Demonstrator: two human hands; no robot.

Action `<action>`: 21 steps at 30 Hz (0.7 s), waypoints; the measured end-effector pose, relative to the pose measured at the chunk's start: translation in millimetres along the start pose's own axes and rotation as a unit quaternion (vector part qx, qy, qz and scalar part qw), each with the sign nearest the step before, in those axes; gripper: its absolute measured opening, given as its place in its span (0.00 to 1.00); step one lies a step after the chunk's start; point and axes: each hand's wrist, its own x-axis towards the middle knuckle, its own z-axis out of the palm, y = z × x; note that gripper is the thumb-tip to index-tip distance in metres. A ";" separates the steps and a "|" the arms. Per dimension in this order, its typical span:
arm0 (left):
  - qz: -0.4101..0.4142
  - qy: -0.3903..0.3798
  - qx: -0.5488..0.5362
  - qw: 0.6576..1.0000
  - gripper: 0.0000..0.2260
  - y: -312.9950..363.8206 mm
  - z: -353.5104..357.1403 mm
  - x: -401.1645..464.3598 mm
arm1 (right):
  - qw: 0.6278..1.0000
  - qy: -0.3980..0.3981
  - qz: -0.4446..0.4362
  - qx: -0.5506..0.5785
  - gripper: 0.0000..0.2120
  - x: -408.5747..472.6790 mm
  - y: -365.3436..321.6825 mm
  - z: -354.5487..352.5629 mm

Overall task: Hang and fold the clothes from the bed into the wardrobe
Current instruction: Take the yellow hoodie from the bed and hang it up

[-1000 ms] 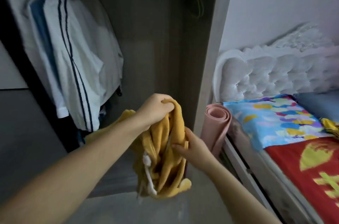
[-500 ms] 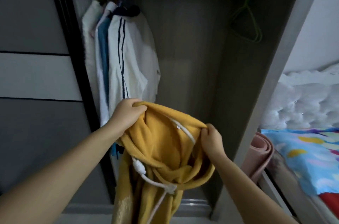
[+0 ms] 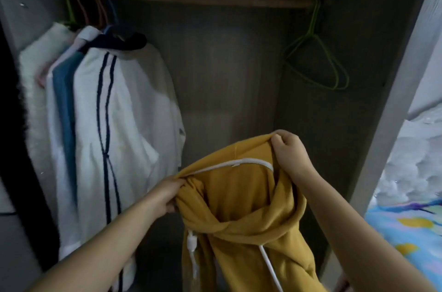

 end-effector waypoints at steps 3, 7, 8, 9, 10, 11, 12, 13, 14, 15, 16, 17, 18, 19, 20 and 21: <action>0.022 0.009 -0.064 0.998 0.07 32.3 31.3 42.8 | 0.998 -0.016 0.020 -0.053 0.14 45.1 9.1 -25.0; 0.019 -0.011 -0.120 0.992 0.12 73.8 72.5 72.1 | 0.995 0.006 0.046 -0.087 0.15 85.8 24.3 -39.6; 0.023 -0.009 -0.138 0.990 0.12 86.3 79.6 76.3 | 0.994 0.011 0.051 -0.099 0.15 94.3 26.2 -41.4; 0.027 -0.013 -0.157 0.987 0.12 100.6 86.5 80.4 | 0.991 0.013 0.057 -0.119 0.15 102.8 27.9 -43.6; 0.034 -0.021 -0.176 0.983 0.12 115.6 94.1 86.2 | 0.987 0.010 0.062 -0.145 0.14 111.6 29.2 -46.5; 0.043 -0.028 -0.195 0.979 0.13 131.0 100.3 90.9 | 0.983 0.006 0.065 -0.172 0.13 120.1 27.9 -49.7; 0.054 -0.032 -0.216 0.974 0.13 145.4 105.5 95.1 | 0.979 0.004 0.065 -0.192 0.12 128.6 23.8 -53.3; 0.062 -0.040 -0.230 0.970 0.13 158.7 110.2 98.3 | 0.978 0.014 0.058 -0.200 0.11 137.5 16.7 -57.5; 0.071 -0.051 -0.238 0.967 0.14 170.8 115.7 100.4 | 0.979 0.041 0.039 -0.198 0.11 147.4 6.8 -62.8; 0.081 -0.062 -0.236 0.966 0.14 181.0 120.4 101.5 | 0.975 0.089 0.006 -0.202 0.10 159.2 -5.5 -69.9; 0.090 -0.070 -0.228 0.967 0.14 189.0 125.3 101.9 | 0.961 0.152 -0.038 -0.226 0.09 172.4 -20.0 -78.7; 0.099 -0.077 -0.215 0.969 0.14 195.2 129.9 103.0 | 0.935 0.219 -0.083 -0.266 0.08 185.9 -34.1 -88.6; 0.107 -0.084 -0.202 0.970 0.13 199.8 134.0 104.3 | 0.903 0.274 -0.121 -0.307 0.08 200.5 -47.2 -99.1; 0.112 -0.089 -0.194 0.971 0.13 203.6 136.7 106.7 | 0.876 0.304 -0.138 -0.347 0.09 215.3 -58.0 -108.6; 0.115 -0.091 -0.189 0.971 0.12 206.5 136.8 109.3 | 0.857 0.306 -0.124 -0.395 0.11 229.5 -66.7 -116.4; 0.115 -0.090 -0.188 0.971 0.12 208.9 134.5 112.5 | 0.838 0.285 -0.085 -0.457 0.13 242.8 -72.7 -122.0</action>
